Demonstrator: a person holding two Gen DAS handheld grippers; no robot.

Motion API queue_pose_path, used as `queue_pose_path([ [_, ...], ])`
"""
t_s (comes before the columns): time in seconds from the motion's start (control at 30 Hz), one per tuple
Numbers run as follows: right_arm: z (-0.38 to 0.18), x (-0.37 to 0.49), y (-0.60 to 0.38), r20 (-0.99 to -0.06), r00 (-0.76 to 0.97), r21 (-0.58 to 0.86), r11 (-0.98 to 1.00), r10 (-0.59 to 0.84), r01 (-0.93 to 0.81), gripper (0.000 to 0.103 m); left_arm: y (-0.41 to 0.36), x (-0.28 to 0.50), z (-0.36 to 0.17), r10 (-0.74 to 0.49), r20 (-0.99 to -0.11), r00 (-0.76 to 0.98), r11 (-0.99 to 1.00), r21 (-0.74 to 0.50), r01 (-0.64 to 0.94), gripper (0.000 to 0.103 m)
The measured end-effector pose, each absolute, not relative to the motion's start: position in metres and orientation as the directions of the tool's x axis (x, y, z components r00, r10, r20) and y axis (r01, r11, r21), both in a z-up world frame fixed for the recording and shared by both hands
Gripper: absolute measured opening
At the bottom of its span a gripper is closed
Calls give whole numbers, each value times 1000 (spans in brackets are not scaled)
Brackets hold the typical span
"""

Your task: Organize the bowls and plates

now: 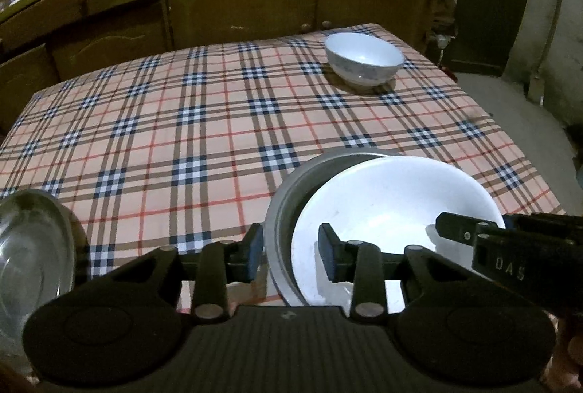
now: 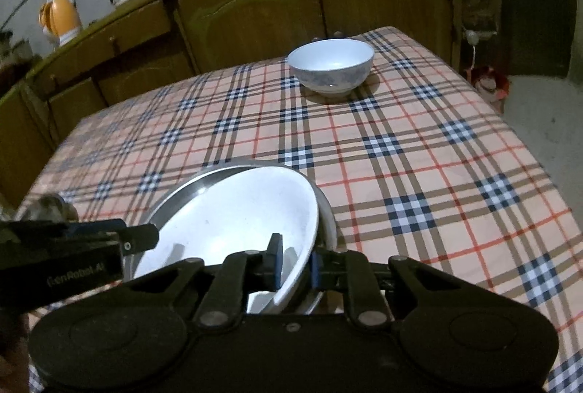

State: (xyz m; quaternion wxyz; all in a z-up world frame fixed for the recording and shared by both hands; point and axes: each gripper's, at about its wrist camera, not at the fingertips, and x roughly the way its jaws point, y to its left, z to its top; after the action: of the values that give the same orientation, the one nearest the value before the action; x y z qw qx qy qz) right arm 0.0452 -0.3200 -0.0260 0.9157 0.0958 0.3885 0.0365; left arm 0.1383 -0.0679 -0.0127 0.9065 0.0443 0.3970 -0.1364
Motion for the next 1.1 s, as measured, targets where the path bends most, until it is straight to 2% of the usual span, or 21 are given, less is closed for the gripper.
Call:
queue_pose_path([
  [0.23,-23,50,-305,-720,688,106,994,91,-21,25,-73,137,-20,-207,-744,636,954,-8,301,42],
  [0.37,-22,55,-296,-733,676,59,997,78,-51,38,-70,139,-24,-201,-755,624,956,-13,292,44],
  [0.47,-20,56,-289,-739,672,-6,997,47,-76,38,-68,141,-26,-186,-759,624,960,-4,281,44],
  [0.53,-17,56,-288,-739,673,-35,996,27,-79,43,-68,142,-29,-179,-766,618,961,0,278,45],
  [0.6,-11,53,-290,-729,685,-55,995,16,-82,59,-68,142,-32,-182,-769,613,960,-4,280,51],
  [0.7,-2,53,-295,-720,694,-53,995,19,-82,63,-67,143,-32,-183,-768,613,960,-5,280,52],
  [0.83,3,50,-304,-708,706,-62,996,0,-63,63,-62,142,-27,-207,-757,620,962,-43,270,52],
  [1.0,7,43,-318,-702,712,-27,1000,-9,-14,63,-57,141,-19,-212,-740,638,966,-62,249,65],
  [1.1,8,41,-324,-696,718,-20,1000,-26,17,63,-55,142,-17,-215,-737,641,967,-72,243,69],
])
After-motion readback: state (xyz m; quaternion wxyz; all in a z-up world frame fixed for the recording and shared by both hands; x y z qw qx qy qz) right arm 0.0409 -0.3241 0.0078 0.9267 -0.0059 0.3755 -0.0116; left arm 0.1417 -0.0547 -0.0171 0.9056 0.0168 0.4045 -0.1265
